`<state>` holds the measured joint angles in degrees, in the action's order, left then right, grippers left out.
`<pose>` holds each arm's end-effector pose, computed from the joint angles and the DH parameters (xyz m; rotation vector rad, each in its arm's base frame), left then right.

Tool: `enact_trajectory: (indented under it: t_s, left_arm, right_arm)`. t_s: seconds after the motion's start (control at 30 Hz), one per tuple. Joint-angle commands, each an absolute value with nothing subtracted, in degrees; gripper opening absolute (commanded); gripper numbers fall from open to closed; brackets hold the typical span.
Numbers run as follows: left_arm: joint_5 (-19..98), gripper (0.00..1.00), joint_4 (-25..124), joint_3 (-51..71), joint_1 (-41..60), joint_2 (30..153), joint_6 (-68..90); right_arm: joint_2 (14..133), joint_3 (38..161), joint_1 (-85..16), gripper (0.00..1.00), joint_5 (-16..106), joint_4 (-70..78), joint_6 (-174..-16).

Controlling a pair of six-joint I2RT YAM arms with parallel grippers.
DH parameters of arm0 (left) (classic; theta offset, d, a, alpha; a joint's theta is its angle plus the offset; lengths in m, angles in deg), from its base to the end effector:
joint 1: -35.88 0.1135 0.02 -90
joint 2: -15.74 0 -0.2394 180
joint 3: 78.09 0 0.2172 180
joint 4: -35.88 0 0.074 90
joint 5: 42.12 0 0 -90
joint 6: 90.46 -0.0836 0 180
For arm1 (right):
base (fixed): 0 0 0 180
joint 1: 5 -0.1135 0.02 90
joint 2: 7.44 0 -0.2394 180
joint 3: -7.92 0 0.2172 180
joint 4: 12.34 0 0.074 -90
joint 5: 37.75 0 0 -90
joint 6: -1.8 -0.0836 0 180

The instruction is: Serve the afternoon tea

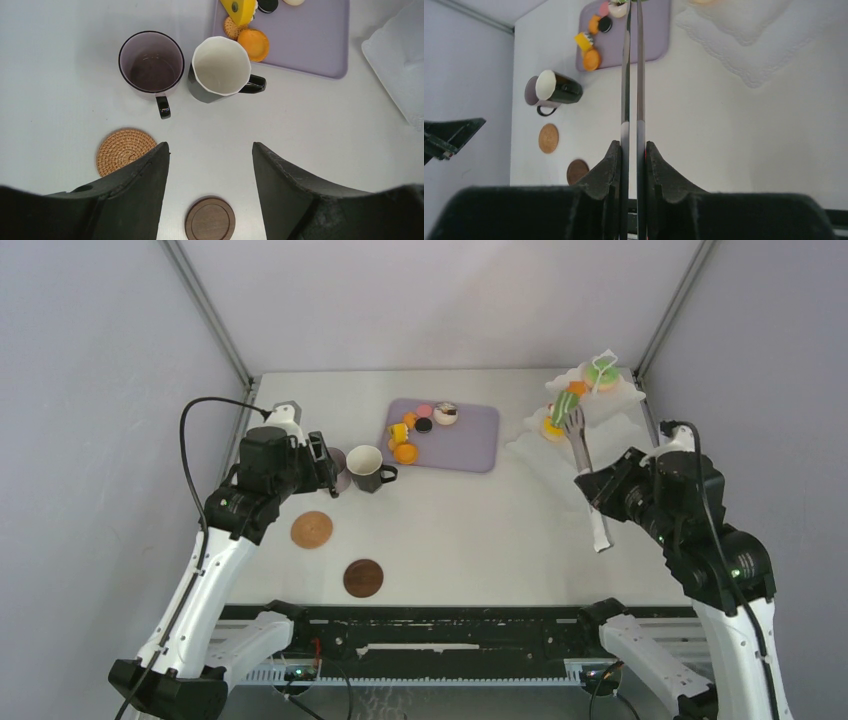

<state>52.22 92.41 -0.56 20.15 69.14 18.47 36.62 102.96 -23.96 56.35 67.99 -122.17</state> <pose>0.2023 -0.0504 0.3102 -0.1046 2.1443 -0.2739 0.1172 0.0340 0.3716 0.3206 2.0942 0.4843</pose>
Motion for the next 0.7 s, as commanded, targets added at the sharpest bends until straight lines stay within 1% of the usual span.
enact_trajectory:
  t_s: [0.0, 0.27, 0.57, 0.67]
  left_arm:
    - [51.2, 0.66, 91.7, 0.8, 20.5, 67.8, 17.0]
    - [51.0, 0.66, 91.6, -0.3, 20.5, 67.2, 17.6]
    - [51.7, 0.66, 91.1, -1.9, 20.6, 67.3, 17.6]
    - [51.7, 0.66, 90.8, -2.2, 20.6, 67.5, 17.6]
  right_arm:
    - [35.2, 103.3, -19.5, 0.0, 58.2, 69.1, -125.4]
    - [34.8, 103.3, -11.7, 0.0, 55.8, 67.3, -128.1]
    - [36.1, 103.2, -5.8, 0.0, 53.5, 62.5, -129.8]
    - [36.8, 102.1, -4.1, 0.0, 51.1, 59.4, -130.7]
